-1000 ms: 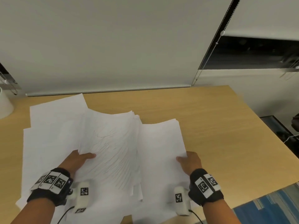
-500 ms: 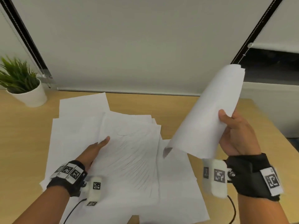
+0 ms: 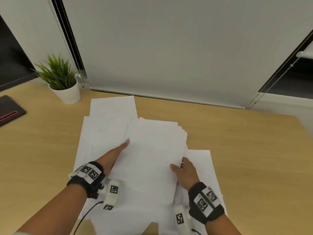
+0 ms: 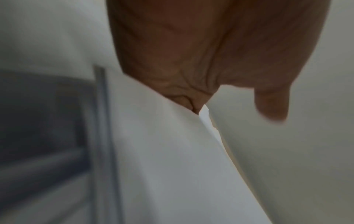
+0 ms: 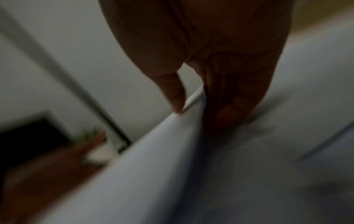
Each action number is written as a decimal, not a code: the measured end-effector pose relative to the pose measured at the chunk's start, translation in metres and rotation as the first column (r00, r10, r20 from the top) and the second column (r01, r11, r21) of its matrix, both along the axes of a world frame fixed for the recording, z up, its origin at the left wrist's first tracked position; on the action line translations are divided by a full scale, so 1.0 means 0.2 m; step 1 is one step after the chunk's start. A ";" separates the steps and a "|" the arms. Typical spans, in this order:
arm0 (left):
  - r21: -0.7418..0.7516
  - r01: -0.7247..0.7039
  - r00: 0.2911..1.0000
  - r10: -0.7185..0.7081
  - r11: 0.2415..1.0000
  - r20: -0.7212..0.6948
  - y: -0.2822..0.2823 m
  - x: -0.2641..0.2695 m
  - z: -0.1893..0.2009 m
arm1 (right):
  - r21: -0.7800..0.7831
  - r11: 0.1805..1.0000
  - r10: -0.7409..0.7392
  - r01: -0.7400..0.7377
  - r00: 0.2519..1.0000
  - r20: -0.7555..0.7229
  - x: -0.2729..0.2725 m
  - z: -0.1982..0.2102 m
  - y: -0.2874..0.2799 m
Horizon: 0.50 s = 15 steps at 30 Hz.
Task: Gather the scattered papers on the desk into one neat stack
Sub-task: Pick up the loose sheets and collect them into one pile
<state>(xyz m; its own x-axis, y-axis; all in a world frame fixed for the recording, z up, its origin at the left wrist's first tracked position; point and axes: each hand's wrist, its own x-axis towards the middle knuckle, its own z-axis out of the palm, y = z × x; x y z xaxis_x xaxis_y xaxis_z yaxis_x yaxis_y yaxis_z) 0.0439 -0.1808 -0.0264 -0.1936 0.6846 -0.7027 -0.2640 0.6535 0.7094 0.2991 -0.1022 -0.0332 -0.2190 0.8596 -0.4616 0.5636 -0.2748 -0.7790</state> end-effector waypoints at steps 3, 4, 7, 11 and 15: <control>0.016 0.112 0.961 -0.104 0.994 -0.257 0.00 0.04 -0.03 | 0.114 0.987 0.076 -0.111 0.959 0.273 0.07 0.02 -0.03; 0.022 0.139 0.942 -0.125 0.990 -0.313 0.00 0.05 -0.04 | 0.120 0.988 0.060 -0.099 0.954 0.292 0.11 0.03 -0.02; 0.045 0.141 0.933 -0.117 0.989 -0.341 -0.02 0.04 -0.06 | 0.123 0.989 -0.110 0.077 0.950 0.293 0.34 0.03 0.03; 0.041 0.071 0.935 -0.052 0.997 -0.351 -0.06 -0.05 -0.07 | 0.032 0.960 -0.273 0.278 0.903 0.332 0.67 0.02 0.01; -0.038 0.035 0.913 -0.047 0.999 -0.406 -0.11 -0.19 -0.11 | 0.021 0.969 -0.236 0.246 0.902 0.360 0.69 -0.05 -0.06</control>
<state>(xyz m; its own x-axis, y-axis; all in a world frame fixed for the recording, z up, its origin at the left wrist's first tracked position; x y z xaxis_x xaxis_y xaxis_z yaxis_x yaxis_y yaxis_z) 0.0068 -0.2028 -0.0486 -0.4389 0.6786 -0.5890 0.0708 0.6796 0.7302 0.4366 -0.1142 -0.0428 0.1768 0.8527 -0.4915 0.7168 -0.4538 -0.5294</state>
